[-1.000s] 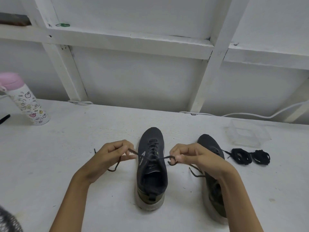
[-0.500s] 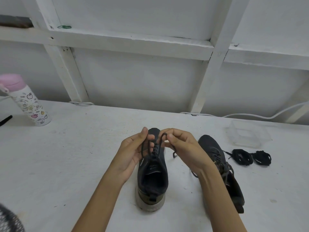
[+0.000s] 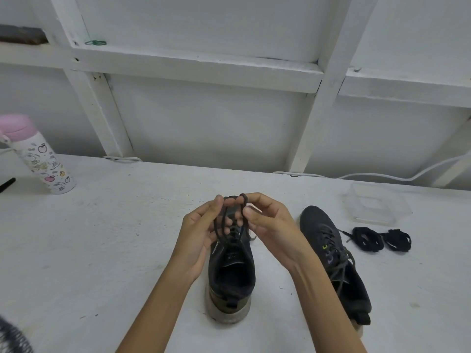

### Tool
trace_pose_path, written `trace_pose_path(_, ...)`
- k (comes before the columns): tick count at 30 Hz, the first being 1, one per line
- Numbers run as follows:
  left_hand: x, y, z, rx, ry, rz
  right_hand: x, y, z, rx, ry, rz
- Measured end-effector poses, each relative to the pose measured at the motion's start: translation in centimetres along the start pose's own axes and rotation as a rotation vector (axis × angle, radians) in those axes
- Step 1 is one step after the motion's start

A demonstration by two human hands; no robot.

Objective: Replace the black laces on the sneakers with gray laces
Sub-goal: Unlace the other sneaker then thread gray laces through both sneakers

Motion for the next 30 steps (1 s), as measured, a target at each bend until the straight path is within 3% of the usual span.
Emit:
trace_pose_path(14, -0.8, -0.7, 1.4, -0.217, -0.056, 0.016, -0.2, 0.4, 0.5, 0.331, 0.088, 0.022)
trace_pose_path(22, -0.8, 0.0, 1.7, -0.287, -0.032, -0.047, 0.0, 0.8, 0.5, 0.297, 0.158, -0.047)
trace_pose_path(30, -1.0, -0.8, 2.1, -0.231, -0.013, 0.104, 0.1, 0.2, 0.0, 0.447, 0.124, 0.038)
Point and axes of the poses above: each hand's wrist, its own x-axis away from the middle knuckle, its own z-axis out of the back of the hand, y = z × x, the point moved 4 cm from there along -x, towards the middle knuckle, and after that the axes turned 5 degrees about x, right-handed, at the moved point
